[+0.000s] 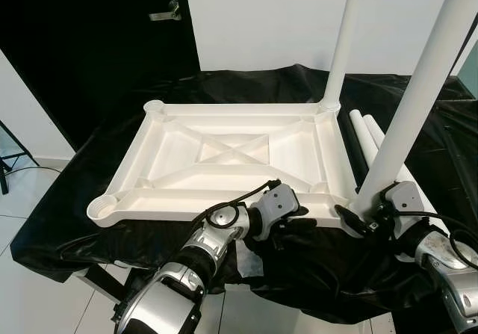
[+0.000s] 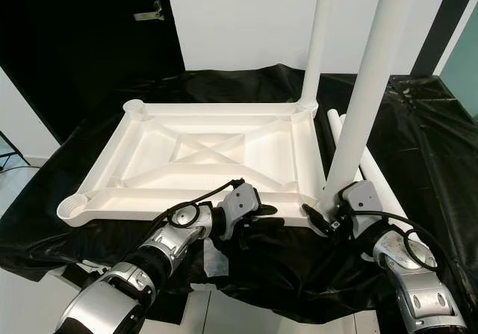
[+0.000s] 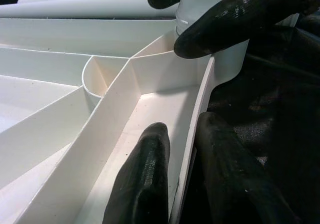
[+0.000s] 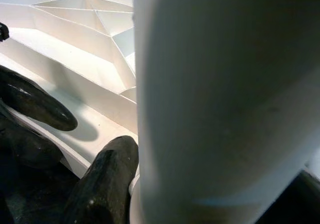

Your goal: Building children table

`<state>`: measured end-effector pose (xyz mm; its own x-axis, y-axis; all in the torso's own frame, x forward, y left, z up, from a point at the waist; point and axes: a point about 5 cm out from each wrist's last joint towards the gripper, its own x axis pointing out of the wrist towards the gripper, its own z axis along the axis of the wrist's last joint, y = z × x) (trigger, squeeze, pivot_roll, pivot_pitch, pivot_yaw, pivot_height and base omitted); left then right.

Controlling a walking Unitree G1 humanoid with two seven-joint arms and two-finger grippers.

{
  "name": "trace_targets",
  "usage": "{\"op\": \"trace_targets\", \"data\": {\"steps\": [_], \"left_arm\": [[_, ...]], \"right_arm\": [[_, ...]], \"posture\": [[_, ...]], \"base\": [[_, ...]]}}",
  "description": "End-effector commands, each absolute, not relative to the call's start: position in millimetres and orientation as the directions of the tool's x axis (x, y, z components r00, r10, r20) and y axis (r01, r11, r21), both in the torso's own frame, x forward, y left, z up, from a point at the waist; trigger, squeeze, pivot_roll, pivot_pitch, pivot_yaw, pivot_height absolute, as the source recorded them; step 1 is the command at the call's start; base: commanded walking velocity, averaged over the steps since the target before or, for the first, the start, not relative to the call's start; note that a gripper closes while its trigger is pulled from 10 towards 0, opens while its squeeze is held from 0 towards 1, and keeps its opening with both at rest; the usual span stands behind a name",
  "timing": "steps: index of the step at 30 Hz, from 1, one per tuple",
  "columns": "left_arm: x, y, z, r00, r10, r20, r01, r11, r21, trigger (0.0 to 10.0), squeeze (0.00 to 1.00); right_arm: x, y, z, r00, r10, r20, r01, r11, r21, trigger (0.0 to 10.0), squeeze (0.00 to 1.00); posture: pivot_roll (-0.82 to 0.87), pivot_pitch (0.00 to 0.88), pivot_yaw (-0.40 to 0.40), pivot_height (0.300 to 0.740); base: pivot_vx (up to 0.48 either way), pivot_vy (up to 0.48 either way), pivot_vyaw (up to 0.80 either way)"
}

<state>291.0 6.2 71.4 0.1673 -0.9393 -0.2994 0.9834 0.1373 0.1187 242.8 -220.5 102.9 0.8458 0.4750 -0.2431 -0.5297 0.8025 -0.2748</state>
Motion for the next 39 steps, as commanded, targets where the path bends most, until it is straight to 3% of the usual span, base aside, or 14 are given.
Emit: {"op": "trace_targets", "data": {"steps": [1,4,9,24,25,28,29,30,31,34,35,37,38,39], "left_arm": [[265.7,21.5,26.1,0.057,-0.879,-0.473,0.995,0.090,-0.047,10.0,0.00],[265.1,20.6,25.9,0.054,-0.879,-0.473,0.995,0.087,-0.048,10.0,0.00],[265.7,20.0,26.8,0.054,-0.880,-0.472,0.995,0.086,-0.046,10.0,0.00],[267.1,21.0,27.5,0.066,-0.880,-0.469,0.994,0.098,-0.043,10.0,0.00],[266.8,21.0,27.2,0.066,-0.881,-0.469,0.994,0.098,-0.043,10.0,0.00],[266.2,21.6,26.4,0.066,-0.880,-0.470,0.994,0.098,-0.044,10.0,0.00],[265.8,22.3,25.6,0.067,-0.879,-0.472,0.994,0.101,-0.046,10.0,0.00],[265.8,22.3,25.6,0.067,-0.879,-0.472,0.994,0.101,-0.046,10.0,0.00],[265.6,22.6,25.3,0.067,-0.879,-0.472,0.994,0.101,-0.047,10.0,0.00],[265.3,21.8,25.2,0.066,-0.879,-0.473,0.994,0.100,-0.048,10.0,0.00],[265.4,21.3,25.5,0.065,-0.879,-0.472,0.994,0.099,-0.047,10.0,0.00],[265.6,20.6,26.0,0.065,-0.880,-0.471,0.994,0.098,-0.047,10.0,0.00],[265.7,20.4,26.1,0.064,-0.880,-0.471,0.994,0.097,-0.046,10.0,0.00],[266.0,20.4,26.4,0.064,-0.880,-0.471,0.994,0.097,-0.045,10.0,0.00]], "right_arm": [[225.5,-196.1,63.7,0.762,0.517,-0.391,-0.617,0.763,-0.193,0.0,0.00],[230.0,-188.2,61.1,0.822,0.456,-0.342,-0.533,0.828,-0.176,0.0,0.00],[229.7,-171.5,47.1,0.967,0.049,-0.249,-0.069,0.995,-0.072,0.0,0.00],[247.5,-187.2,67.1,0.931,-0.340,-0.137,0.346,0.938,0.023,0.0,0.00],[247.9,-186.4,67.0,0.932,-0.335,-0.140,0.340,0.940,0.019,9.6,0.00],[248.5,-183.3,67.3,0.938,-0.318,-0.141,0.322,0.947,0.008,10.0,0.00],[249.2,-180.8,69.3,0.945,-0.300,-0.130,0.303,0.953,0.003,10.0,0.60],[249.2,-180.8,69.3,0.945,-0.300,-0.130,0.303,0.953,0.003,10.0,0.60],[250.0,-179.5,71.5,0.951,-0.287,-0.116,0.289,0.957,-0.002,10.0,1.00],[251.7,-177.2,75.5,0.969,-0.230,-0.090,0.229,0.973,-0.027,10.0,1.00],[252.3,-178.5,75.5,0.975,-0.200,-0.092,0.196,0.979,-0.050,10.0,0.36],[252.8,-180.4,75.4,0.981,-0.169,-0.096,0.162,0.984,-0.075,10.0,0.36],[253.0,-182.1,75.8,0.983,-0.159,-0.093,0.150,0.984,-0.091,10.0,0.00],[253.5,-186.6,77.7,0.987,-0.137,-0.082,0.126,0.985,-0.120,10.0,0.00]], "posture": [[-0.16,0.000,0.047,0.740],[-0.16,0.000,0.047,0.740],[-0.14,0.000,0.045,0.740],[-0.13,0.000,0.040,0.740],[-0.13,0.000,0.037,0.740],[-0.13,0.000,0.036,0.740],[-0.13,0.000,0.035,0.740],[-0.13,0.000,0.035,0.740],[-0.13,0.000,0.035,0.740],[-0.14,0.000,0.035,0.740],[-0.14,0.000,0.036,0.740],[-0.14,0.000,0.036,0.740],[-0.14,0.000,0.036,0.740],[-0.14,0.000,0.037,0.740]], "base": [[0.000,0.000,0.00],[0.000,0.000,0.00],[0.000,0.000,0.00],[0.000,0.000,0.00],[0.000,0.000,0.00],[0.000,0.000,0.00],[0.000,0.000,0.00],[0.000,0.000,0.00],[0.000,0.000,0.00],[0.000,0.000,0.00],[0.000,0.000,0.00],[0.000,0.000,0.00],[0.000,0.000,0.00],[0.000,0.000,0.00]]}}
